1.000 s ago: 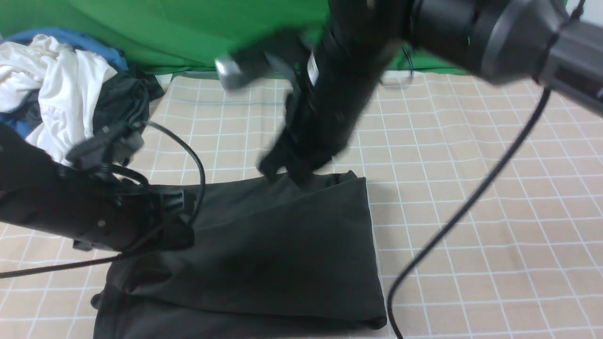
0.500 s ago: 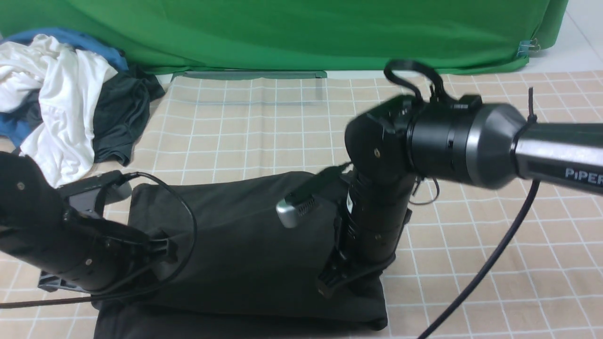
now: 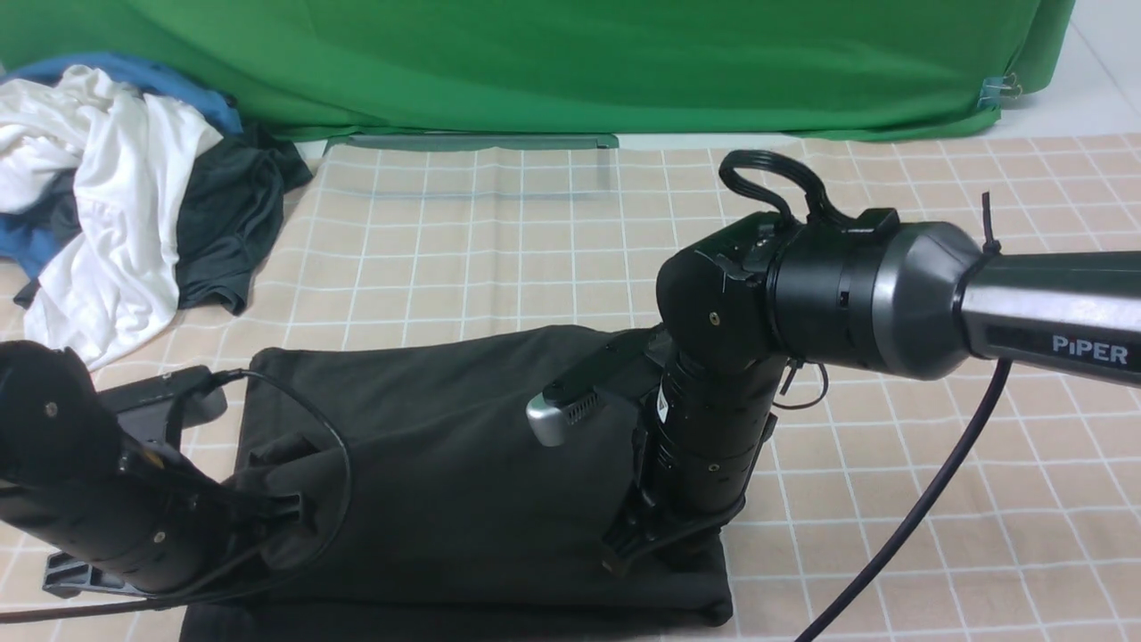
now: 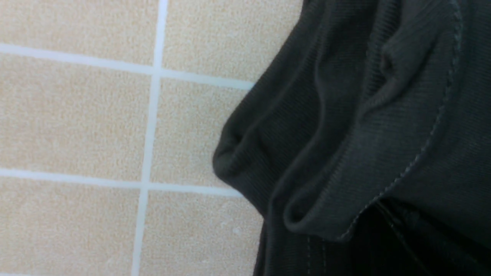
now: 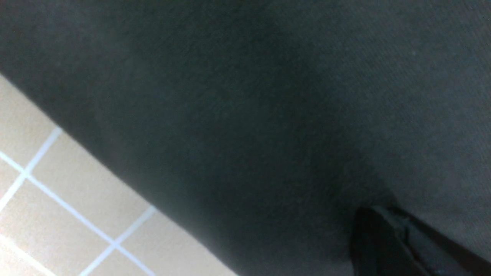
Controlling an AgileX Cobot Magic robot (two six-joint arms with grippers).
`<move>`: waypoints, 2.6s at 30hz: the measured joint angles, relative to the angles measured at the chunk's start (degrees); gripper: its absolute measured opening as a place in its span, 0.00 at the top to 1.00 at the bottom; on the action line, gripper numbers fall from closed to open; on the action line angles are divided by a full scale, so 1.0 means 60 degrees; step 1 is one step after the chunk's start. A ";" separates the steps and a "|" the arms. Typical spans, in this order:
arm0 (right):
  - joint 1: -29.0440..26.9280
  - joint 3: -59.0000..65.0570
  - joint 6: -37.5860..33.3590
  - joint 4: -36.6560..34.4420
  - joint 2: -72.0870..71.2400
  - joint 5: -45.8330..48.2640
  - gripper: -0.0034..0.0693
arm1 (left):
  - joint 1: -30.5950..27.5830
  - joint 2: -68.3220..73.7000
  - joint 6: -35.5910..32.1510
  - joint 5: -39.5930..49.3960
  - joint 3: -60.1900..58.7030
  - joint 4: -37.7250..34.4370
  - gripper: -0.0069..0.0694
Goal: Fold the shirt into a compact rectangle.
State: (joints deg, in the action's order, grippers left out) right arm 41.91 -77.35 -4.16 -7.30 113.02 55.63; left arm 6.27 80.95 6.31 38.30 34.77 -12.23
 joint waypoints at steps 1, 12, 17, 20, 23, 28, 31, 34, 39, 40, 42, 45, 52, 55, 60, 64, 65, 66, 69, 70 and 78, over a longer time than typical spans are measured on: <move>-0.0010 0.0000 0.0000 0.0031 0.0000 0.0023 0.90 | 0.0000 -0.0122 0.0000 0.0124 0.0111 0.0035 0.88; -0.1557 0.0010 0.0082 0.0678 -0.2555 0.0442 0.90 | 0.0000 -0.3140 -0.0045 0.1621 0.1531 0.0266 0.88; -0.2681 0.0010 -0.0033 0.0736 -0.3908 0.0484 0.90 | 0.0000 -0.4712 -0.0276 0.1947 0.1550 0.0060 0.88; -0.3270 0.0010 -0.0108 0.0745 -0.4776 0.0476 0.90 | 0.0000 -0.5593 -0.0421 0.1989 0.1550 0.0051 0.88; -0.3588 0.0017 -0.0310 0.0757 -0.5919 0.0301 0.90 | 0.0000 -0.6681 -0.0438 0.2022 0.1550 0.0028 0.88; -0.3621 0.0029 -0.0352 0.0725 -0.7476 -0.0370 0.90 | 0.0000 -0.8055 -0.0381 0.2052 0.1550 -0.0044 0.88; -0.3621 0.0029 -0.0360 0.0715 -0.8197 -0.0576 0.90 | 0.0000 -0.8506 -0.0254 0.2056 0.1550 -0.0053 0.88; -0.3621 0.0039 -0.0473 0.0715 -0.8751 -0.0662 0.90 | 0.0000 -0.8640 -0.0160 0.2087 0.1550 -0.0053 0.88; -0.3621 0.0147 -0.0654 0.0715 -0.9560 -0.0757 0.90 | 0.0000 -0.8660 -0.0112 0.1949 0.1550 -0.0053 0.88; -0.3621 0.0257 -0.0669 0.0715 -0.9846 -0.0849 0.90 | 0.0000 -0.8660 -0.0114 0.1882 0.1550 -0.0053 0.88; -0.3621 0.0716 -0.0716 0.0725 -1.0407 -0.1258 0.90 | 0.0000 -0.8660 -0.0114 0.1693 0.1550 -0.0053 0.88; -0.3621 0.2054 -0.0652 0.0745 -1.1722 -0.2469 0.90 | 0.0000 -0.8660 -0.0114 0.1411 0.1550 -0.0053 0.88; -0.3621 0.5843 -0.0399 0.0745 -1.5055 -0.6732 0.90 | 0.0000 -0.8660 -0.0114 0.0843 0.1550 -0.0033 0.88; -0.3621 0.7218 -0.0348 0.0745 -1.6331 -0.8353 0.90 | 0.0000 -0.8660 -0.0114 0.0739 0.1550 0.0010 0.88; -0.3621 0.8693 -0.0178 0.0735 -1.7679 -0.9690 0.90 | 0.0000 -0.8660 -0.0398 0.0785 0.1550 0.0032 0.88; -0.3621 0.9004 -0.0103 0.0735 -1.7919 -0.9927 0.88 | 0.0000 -0.8660 -0.0478 0.0828 0.1550 0.0100 0.88; -0.3621 0.9013 -0.0096 0.0735 -1.7924 -0.9969 0.87 | 0.0000 -0.8660 -0.0489 0.0830 0.1550 0.0140 0.88; -0.3621 0.9024 -0.0096 0.0729 -1.7931 -1.0005 0.85 | 0.0000 -0.8660 -0.0504 0.0839 0.1550 0.0183 0.88; -0.3621 0.9045 -0.0096 0.0725 -1.7931 -1.0026 0.77 | 0.0000 -0.8660 -0.0523 0.0851 0.1550 0.0239 0.88; -0.3628 0.9045 -0.0096 0.0725 -1.7931 -1.0025 0.75 | 0.0000 -0.8660 -0.0533 0.0861 0.1550 0.0243 0.88; -0.3631 0.9045 -0.0096 0.0716 -1.7931 -1.0036 0.62 | 0.0000 -0.8660 -0.0543 0.0850 0.1550 0.0326 0.88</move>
State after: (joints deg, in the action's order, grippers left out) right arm 20.12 -23.08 -4.73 -3.01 5.43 -4.59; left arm 6.27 28.99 3.05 43.41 44.07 -10.27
